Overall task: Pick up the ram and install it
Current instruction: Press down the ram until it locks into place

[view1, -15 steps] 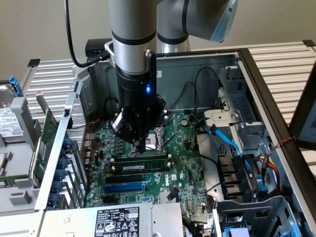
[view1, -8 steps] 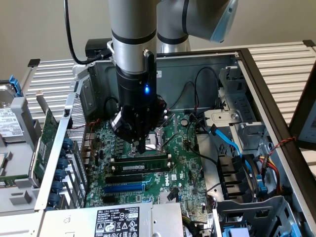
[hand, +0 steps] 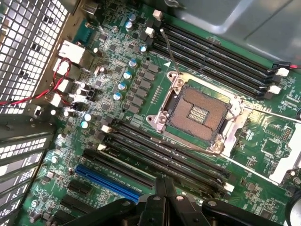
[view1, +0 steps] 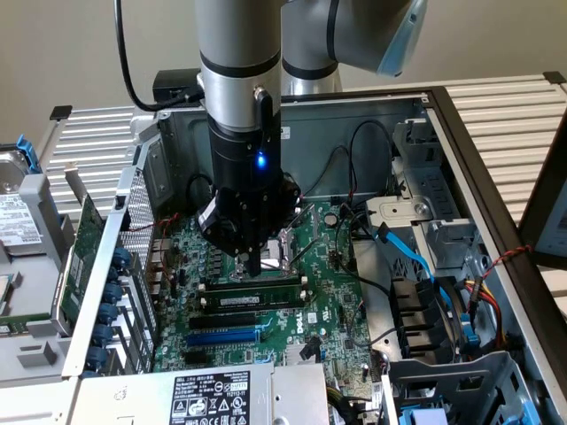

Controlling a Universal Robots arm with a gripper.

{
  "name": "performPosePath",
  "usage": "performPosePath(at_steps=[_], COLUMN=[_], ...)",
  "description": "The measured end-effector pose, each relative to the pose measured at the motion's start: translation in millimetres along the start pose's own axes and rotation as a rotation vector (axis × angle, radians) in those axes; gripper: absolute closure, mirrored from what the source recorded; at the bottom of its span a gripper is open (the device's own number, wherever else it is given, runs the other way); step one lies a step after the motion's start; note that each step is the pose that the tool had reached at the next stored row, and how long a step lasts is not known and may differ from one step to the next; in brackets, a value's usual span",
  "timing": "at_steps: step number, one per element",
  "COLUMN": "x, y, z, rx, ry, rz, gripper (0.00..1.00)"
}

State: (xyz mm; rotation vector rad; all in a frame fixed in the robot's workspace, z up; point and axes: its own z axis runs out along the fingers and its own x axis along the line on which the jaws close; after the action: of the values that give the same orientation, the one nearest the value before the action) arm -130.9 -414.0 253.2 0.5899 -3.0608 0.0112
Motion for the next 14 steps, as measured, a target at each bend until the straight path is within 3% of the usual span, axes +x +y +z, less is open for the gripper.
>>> performPosePath(at_steps=[7,14], x=[0.0,0.0], y=[0.0,0.0], z=[0.0,0.0], rx=[0.0074,0.012], ry=[0.0029,-0.0099], rz=[0.071,0.142], gripper=[0.89,0.89])
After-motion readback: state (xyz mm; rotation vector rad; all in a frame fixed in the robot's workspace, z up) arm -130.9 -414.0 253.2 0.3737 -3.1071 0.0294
